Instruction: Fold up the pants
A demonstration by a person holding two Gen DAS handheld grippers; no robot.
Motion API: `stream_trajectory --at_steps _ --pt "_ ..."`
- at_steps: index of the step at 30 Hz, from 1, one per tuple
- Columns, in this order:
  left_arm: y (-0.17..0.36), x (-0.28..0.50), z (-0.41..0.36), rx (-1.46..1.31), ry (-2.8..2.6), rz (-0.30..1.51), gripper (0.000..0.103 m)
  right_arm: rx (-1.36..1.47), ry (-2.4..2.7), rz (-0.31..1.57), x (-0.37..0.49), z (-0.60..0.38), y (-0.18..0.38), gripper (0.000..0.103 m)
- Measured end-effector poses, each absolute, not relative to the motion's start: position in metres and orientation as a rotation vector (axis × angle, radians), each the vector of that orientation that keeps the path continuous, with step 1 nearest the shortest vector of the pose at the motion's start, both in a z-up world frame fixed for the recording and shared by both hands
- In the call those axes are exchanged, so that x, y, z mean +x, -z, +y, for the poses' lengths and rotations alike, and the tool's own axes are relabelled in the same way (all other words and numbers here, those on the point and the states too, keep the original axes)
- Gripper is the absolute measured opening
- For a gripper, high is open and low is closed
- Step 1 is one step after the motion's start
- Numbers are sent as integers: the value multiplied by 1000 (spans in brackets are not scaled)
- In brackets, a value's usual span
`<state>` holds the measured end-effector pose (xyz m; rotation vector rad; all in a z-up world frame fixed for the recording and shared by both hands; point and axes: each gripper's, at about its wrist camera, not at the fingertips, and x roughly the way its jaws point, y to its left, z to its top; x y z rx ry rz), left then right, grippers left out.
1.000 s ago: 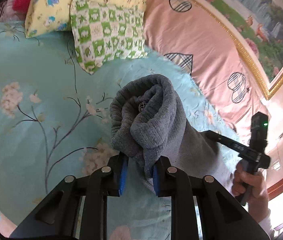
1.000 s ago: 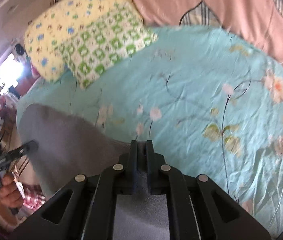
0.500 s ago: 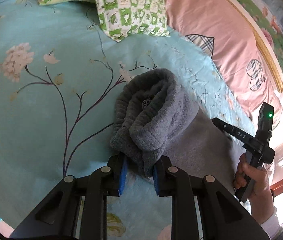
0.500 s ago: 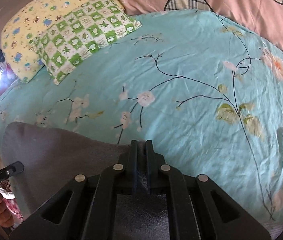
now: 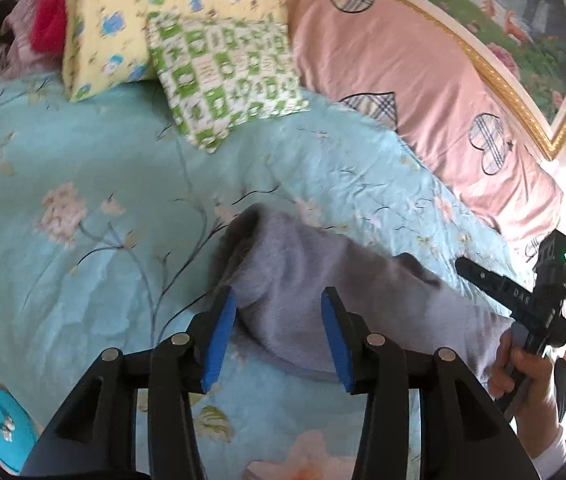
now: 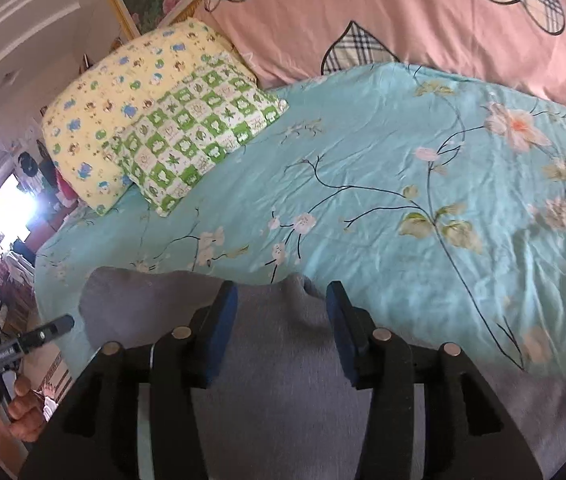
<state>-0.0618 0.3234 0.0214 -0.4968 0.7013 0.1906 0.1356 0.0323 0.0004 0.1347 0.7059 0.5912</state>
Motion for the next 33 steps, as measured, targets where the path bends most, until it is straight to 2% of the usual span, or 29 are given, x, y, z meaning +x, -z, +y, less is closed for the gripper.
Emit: stream_trajectory --at_steps 11,16,33 --pt "-9 -12 250 -425 0 823 46 242 -445 702 69 -40 12 48" --pt "-10 9 205 -373 109 856 54 305 -340 698 39 -83 20 48" --pt "-21 86 67 -185 423 951 59 462 -131 662 -20 -181 30 48"
